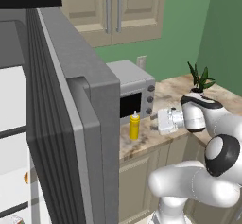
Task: Place the mustard and ketchup from the counter to the top shelf of the fridge. If the existing items in the fridge are on the top shelf, move them to other shelves.
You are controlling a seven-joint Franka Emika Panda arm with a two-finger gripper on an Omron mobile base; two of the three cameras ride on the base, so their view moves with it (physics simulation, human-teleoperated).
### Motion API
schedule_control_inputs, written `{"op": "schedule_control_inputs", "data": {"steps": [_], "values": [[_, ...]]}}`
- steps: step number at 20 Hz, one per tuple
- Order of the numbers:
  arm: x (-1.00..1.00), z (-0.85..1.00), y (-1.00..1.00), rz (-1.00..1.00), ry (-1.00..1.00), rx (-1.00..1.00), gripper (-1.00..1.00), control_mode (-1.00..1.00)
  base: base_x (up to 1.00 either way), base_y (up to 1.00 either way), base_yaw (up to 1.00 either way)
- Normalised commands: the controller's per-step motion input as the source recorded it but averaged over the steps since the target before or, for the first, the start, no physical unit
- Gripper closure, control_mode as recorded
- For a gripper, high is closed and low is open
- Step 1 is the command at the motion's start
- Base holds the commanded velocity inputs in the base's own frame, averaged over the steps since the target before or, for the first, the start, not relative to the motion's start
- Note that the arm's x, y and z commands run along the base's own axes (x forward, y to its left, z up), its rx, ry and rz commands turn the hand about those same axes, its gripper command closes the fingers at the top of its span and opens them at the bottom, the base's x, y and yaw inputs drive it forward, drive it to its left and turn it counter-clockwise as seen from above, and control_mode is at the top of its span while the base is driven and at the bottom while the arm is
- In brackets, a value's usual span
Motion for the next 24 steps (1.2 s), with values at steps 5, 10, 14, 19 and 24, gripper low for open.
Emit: {"op": "schedule_control_inputs", "data": {"steps": [5,10,14,19,24], "values": [[0.26,-0.14,0.22,-0.07,0.00,0.00,-1.00,-1.00,0.00,0.00,0.00],[0.30,-0.16,0.22,-0.07,-0.01,0.00,-1.00,-1.00,0.00,0.00,0.00],[0.13,-0.19,0.11,-0.05,-0.02,0.00,-1.00,-1.00,0.00,0.00,0.00],[0.20,-0.20,0.00,-0.07,-0.07,0.00,-1.00,-1.00,0.00,0.00,0.00],[0.13,-0.08,0.02,-0.08,-0.07,0.00,-1.00,-1.00,0.00,0.00,0.00]]}}
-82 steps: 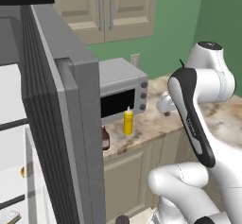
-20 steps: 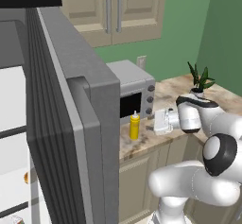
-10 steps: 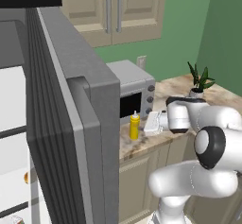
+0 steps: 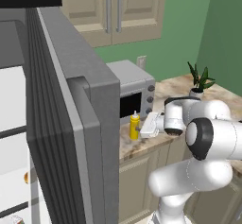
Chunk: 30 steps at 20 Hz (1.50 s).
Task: Place the mustard and ketchup from the counter to the top shelf of the fridge. If the existing items in the fridge are on the top shelf, move them to other shelves.
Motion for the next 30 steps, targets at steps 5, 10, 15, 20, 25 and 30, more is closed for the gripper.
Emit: {"op": "schedule_control_inputs", "data": {"steps": [5,10,15,20,25,30], "values": [[0.17,-0.06,0.01,-0.06,-0.07,0.00,-1.00,-1.00,0.00,0.00,0.00],[0.04,-0.01,0.12,-0.06,-0.04,0.00,-1.00,-1.00,0.00,0.00,0.00],[0.06,0.00,0.24,-0.06,-0.01,0.00,1.00,-1.00,0.00,0.00,0.00],[0.00,0.01,0.04,-0.02,0.00,0.00,1.00,-1.00,0.00,0.00,0.00],[-0.12,0.56,-0.09,-0.04,-0.03,0.07,1.00,-1.00,0.00,0.00,0.00],[-0.58,1.00,-0.45,-0.14,-0.03,0.11,1.00,-1.00,0.00,0.00,0.00]]}}
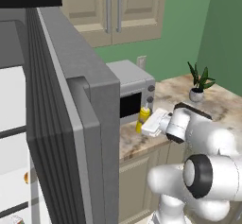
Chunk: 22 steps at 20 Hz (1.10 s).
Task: Place the mustard and ketchup from the counter to the top shelf of the fridge. If the existing items in the fridge are on the top shelf, move them to other shelves.
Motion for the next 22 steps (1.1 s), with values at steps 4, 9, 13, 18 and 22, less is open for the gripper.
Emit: {"op": "schedule_control_inputs", "data": {"steps": [4,9,13,18,22], "values": [[-0.77,1.00,-0.46,-0.17,-0.03,0.04,1.00,-1.00,0.00,0.00,0.00],[-0.94,1.00,-0.37,-0.21,-0.03,0.00,1.00,-1.00,0.00,0.00,0.00],[-0.90,1.00,-0.06,-0.20,0.00,0.00,1.00,-1.00,0.00,0.00,0.00],[-0.97,1.00,-0.01,-0.11,0.00,-0.03,1.00,-1.00,0.00,0.00,0.00],[-0.89,0.94,-0.04,-0.03,0.00,-0.01,1.00,-1.00,0.00,0.00,0.00]]}}
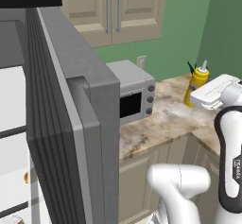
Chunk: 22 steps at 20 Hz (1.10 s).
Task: Place the mustard and ketchup from the counter to the top shelf of the fridge. If the existing items in the fridge are on the top shelf, move them to other shelves.
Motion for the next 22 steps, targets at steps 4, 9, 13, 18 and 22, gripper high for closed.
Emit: {"op": "schedule_control_inputs", "data": {"steps": [4,9,13,18,22], "values": [[-0.76,0.41,0.00,0.02,0.00,0.00,1.00,-1.00,0.00,0.00,0.00],[-0.15,0.00,0.01,0.03,0.00,0.00,1.00,-1.00,0.00,0.00,0.00],[-0.22,0.00,0.00,0.02,0.00,0.00,1.00,-1.00,0.00,0.00,0.00],[-0.39,0.00,0.00,0.07,0.00,0.00,1.00,1.00,-0.37,-0.10,0.10],[0.00,0.00,0.00,0.00,0.00,0.00,1.00,1.00,-1.00,-0.49,0.43]]}}
